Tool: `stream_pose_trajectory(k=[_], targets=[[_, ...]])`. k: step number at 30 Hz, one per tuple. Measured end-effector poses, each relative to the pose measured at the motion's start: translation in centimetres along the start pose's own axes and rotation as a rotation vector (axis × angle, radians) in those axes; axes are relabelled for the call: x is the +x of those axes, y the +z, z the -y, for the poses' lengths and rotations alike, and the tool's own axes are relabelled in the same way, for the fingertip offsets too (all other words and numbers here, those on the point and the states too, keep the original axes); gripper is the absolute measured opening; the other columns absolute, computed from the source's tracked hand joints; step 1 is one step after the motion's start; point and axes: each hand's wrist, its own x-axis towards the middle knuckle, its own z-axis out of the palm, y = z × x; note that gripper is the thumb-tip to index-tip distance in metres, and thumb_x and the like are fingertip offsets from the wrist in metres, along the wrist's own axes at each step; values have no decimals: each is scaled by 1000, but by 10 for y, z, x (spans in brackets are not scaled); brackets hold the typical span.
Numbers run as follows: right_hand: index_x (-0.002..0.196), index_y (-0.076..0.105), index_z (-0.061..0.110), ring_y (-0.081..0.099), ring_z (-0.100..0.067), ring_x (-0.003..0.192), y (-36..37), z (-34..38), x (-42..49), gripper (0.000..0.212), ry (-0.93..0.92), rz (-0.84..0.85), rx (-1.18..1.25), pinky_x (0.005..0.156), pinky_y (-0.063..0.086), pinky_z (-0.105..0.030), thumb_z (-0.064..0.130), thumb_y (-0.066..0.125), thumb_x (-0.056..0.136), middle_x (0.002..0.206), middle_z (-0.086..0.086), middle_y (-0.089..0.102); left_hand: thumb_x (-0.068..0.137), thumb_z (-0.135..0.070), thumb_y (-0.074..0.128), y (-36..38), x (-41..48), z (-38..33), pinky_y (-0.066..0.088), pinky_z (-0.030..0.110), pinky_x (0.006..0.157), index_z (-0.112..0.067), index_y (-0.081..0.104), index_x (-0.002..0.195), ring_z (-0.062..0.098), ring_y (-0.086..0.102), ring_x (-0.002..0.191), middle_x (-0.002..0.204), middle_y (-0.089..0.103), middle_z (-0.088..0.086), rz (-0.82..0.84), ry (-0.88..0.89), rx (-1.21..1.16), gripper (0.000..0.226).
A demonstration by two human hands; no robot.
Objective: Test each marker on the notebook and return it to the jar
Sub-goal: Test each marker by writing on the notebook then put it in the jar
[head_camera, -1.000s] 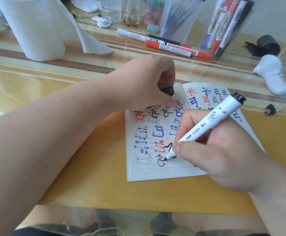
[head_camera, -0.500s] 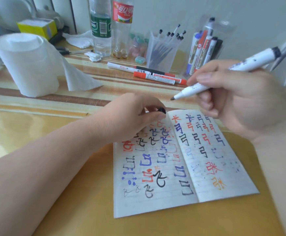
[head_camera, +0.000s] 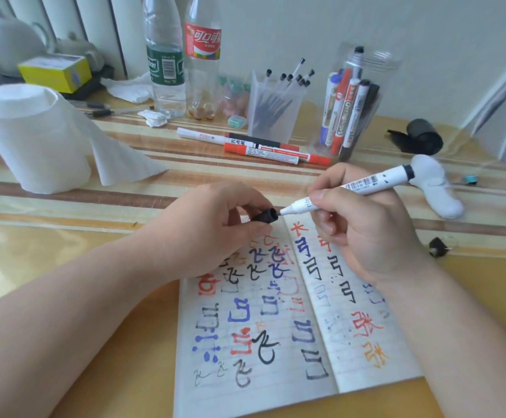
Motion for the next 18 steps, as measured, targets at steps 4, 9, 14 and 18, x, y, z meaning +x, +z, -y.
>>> stream_pose_trajectory(k=[4,9,14,18], targets=[[75,62,11,36,-21,44,-3,-3,1,5,-10,56,-59,44,26,-25,9,61,80,51,-13,41,90,-44,64,1,0,3,48,21,68,-56,65,101,1,62,84,96,65,-32,2,15,-34,16],[83,63,10,52,-20,44,-8,-1,0,9,8,185,-20,39,30,-20,8,71,83,57,-15,57,101,-45,56,-1,-2,3,42,17,69,-35,73,113,2,62,81,86,64,-22,26,80,-125,23],[89,75,12,67,-27,57,-17,5,0,29,29,258,-29,40,34,-22,27,91,71,78,-22,72,87,-58,54,-3,-4,2,43,14,68,-37,71,104,3,61,77,80,65,-25,65,31,-211,32],[103,78,12,64,-29,59,-24,7,3,44,95,335,-8,39,31,-23,41,89,72,83,-22,73,83,-64,51,-3,-4,1,41,14,64,-42,66,94,2,58,71,77,62,-26,23,0,-194,28]])
